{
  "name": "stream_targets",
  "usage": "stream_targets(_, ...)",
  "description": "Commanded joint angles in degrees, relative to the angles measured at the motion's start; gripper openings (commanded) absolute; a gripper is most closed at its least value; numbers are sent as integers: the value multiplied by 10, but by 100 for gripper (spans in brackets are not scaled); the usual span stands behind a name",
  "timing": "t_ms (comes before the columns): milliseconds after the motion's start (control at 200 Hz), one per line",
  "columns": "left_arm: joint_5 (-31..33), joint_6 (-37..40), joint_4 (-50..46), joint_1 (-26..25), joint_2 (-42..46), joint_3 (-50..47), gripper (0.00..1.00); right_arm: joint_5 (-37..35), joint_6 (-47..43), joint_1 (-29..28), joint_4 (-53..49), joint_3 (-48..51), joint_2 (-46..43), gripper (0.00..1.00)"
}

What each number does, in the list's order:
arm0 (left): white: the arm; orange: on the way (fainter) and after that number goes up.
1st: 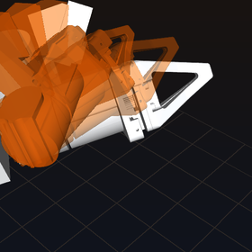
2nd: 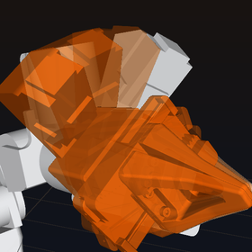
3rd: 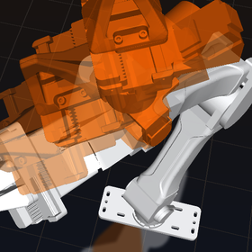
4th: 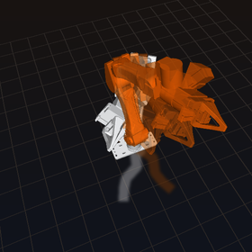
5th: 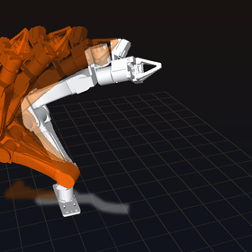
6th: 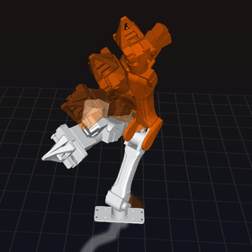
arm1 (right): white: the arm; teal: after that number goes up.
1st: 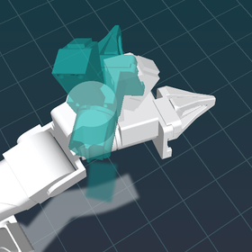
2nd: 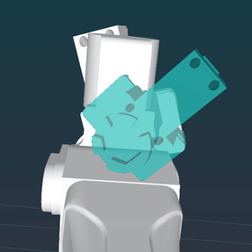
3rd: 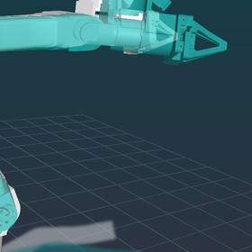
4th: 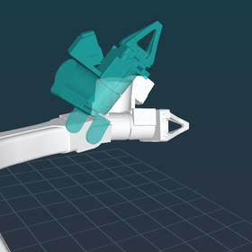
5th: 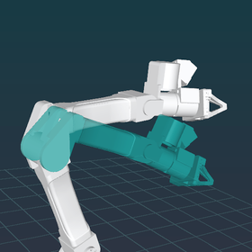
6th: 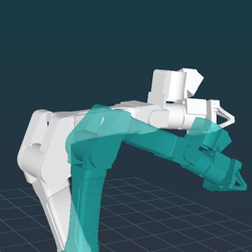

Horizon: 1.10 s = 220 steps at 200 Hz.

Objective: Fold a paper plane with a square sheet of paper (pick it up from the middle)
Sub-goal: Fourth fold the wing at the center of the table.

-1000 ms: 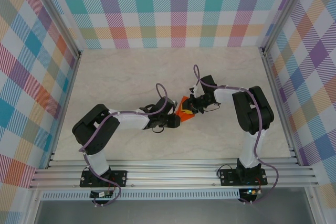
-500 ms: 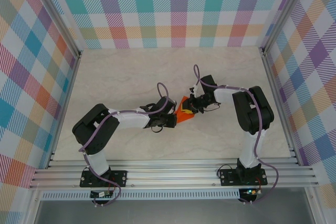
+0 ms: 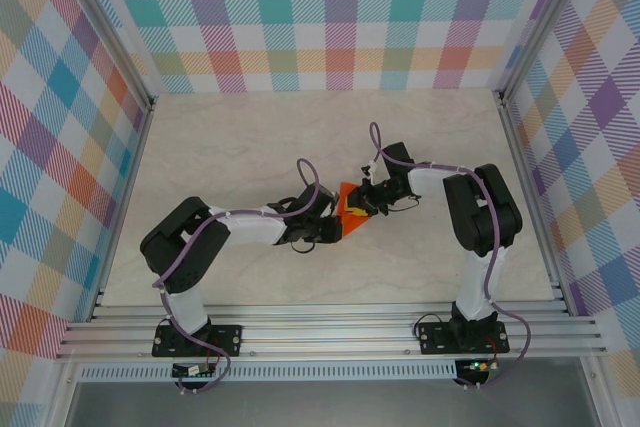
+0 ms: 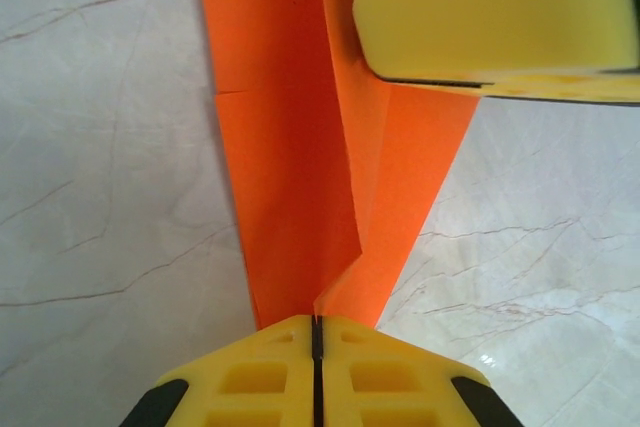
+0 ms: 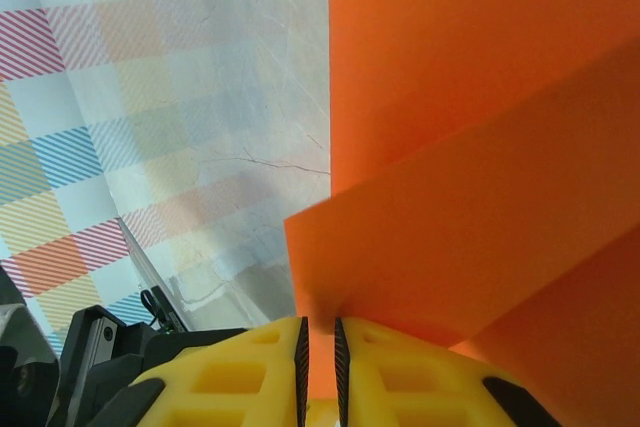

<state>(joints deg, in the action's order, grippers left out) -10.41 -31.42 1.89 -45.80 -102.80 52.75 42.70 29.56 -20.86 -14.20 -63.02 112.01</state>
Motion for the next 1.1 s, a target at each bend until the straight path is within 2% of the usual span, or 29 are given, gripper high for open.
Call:
stream_targets(0,-17,-31,31,4,-8,-10,8,16,-1,-2,4,5,-21,18)
stream_targets(320,14,-43,22,5,-7,-15,8,51,-2,-2,23,15,-29,19)
stream_targets(490,9,-48,33,5,-12,-21,7,76,-7,-4,25,9,-20,20)
stream_targets(830,4,-45,38,5,-13,-20,8,26,-5,-8,5,-16,18,20)
stream_targets(910,7,-43,34,5,-10,-20,11,7,-8,-9,-1,-18,21,19)
stream_targets(1095,19,-30,16,5,7,-20,27,3,-11,-8,-9,-22,25,18)
